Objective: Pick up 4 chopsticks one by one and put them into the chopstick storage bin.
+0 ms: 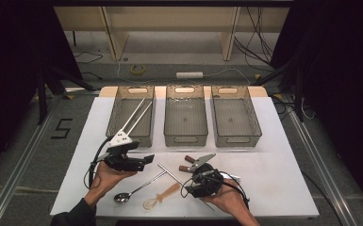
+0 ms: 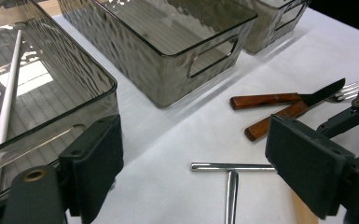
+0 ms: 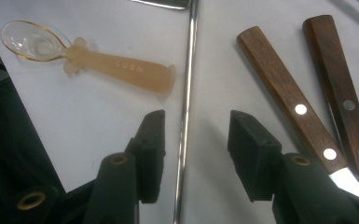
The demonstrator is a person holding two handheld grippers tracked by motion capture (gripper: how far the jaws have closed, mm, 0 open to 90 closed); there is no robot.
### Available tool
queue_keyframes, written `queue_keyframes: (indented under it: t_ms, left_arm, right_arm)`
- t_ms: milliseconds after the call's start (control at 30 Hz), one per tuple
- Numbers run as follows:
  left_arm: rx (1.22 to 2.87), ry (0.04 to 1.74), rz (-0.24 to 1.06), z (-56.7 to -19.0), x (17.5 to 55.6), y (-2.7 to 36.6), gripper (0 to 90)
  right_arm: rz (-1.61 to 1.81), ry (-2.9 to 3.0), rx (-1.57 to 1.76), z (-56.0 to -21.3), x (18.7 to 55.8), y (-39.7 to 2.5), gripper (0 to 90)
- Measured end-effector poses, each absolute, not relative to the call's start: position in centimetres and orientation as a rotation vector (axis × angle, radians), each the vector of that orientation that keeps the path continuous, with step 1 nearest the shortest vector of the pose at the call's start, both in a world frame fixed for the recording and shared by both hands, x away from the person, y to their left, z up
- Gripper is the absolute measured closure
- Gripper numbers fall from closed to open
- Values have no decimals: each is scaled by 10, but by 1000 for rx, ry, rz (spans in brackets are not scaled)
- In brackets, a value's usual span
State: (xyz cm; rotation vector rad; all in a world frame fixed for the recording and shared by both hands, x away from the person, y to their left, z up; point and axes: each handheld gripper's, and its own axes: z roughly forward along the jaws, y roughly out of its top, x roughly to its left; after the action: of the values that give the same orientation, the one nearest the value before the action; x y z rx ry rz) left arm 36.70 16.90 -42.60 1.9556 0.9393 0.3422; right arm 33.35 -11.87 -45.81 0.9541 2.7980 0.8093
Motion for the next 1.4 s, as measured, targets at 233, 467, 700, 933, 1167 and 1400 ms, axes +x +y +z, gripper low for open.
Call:
queue_keyframes:
  t_ms: [233,467,700,933,1167,1400]
  left_arm:
    - [1944,918,351,-426,360,170,183]
    - [1953,904,357,-426,356,168,183]
    - [1968,892,358,-427,355,167,182]
    - [1968,888,361,-426,354,166,182]
    - [1989,860,346,-427,354,161,187]
    - [2108,729,264,-433,354,135,210]
  right_arm:
    - [773,2820,932,-462,332,-113,648]
    - [759,2831,907,-465,331,-112,712]
    - [733,2818,888,-470,328,-110,774]
    - [728,2808,882,-471,326,-109,854]
    - [739,2803,947,-470,330,-111,865]
    - [778,2797,978,-459,336,-119,866]
